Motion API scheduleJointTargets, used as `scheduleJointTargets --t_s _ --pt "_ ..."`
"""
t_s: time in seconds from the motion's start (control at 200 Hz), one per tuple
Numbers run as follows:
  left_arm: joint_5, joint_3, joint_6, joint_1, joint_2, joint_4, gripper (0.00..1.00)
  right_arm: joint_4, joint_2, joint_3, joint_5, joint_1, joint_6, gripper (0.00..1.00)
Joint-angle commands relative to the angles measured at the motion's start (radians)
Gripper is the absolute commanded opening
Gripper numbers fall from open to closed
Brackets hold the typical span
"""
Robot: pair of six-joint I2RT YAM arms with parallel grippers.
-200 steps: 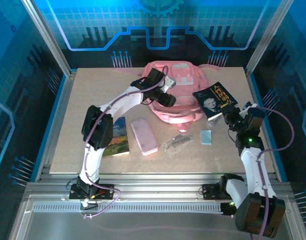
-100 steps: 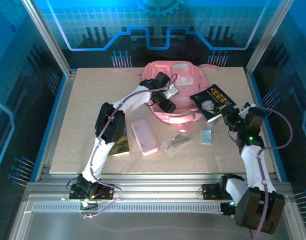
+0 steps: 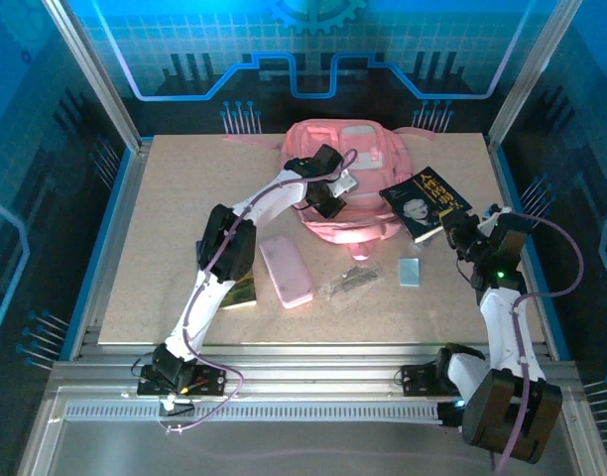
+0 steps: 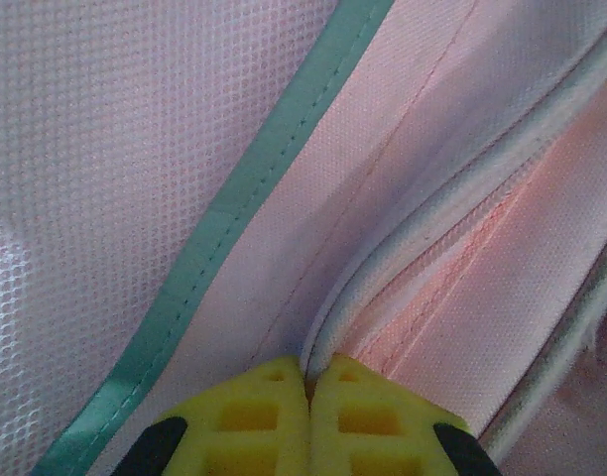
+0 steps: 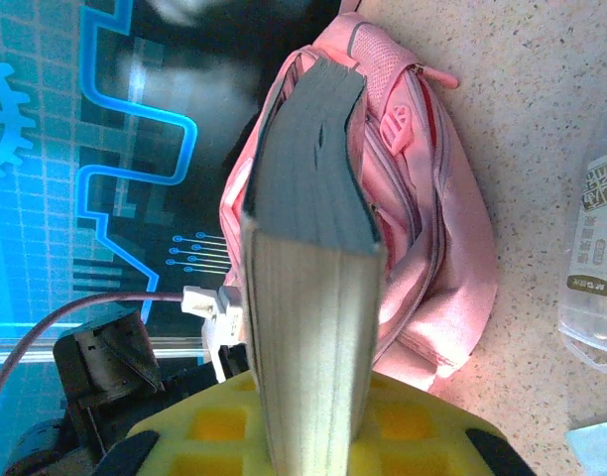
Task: Pack the student bag
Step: Open the student bag at the top-center of the table.
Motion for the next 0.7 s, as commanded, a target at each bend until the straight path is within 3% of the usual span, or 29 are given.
scheduleJointTargets --t_s 0.0,0.245,0.695 --pt "-0.013 0.011 -0.066 0.006 -0.018 -0.067 0.0 0.021 -0.045 0.009 -0.037 -0.042 -0.013 0.0" --pt "0.042 0.065 -0.193 0.008 -0.164 -0.031 0.0 -0.039 -0.07 0.031 -0.05 -0.134 -0.027 0.0" --pt "0.099 0.258 -0.457 0.058 -0.152 0.025 0.0 -0.183 -0.097 0.069 -0.068 -0.149 -0.096 0.0"
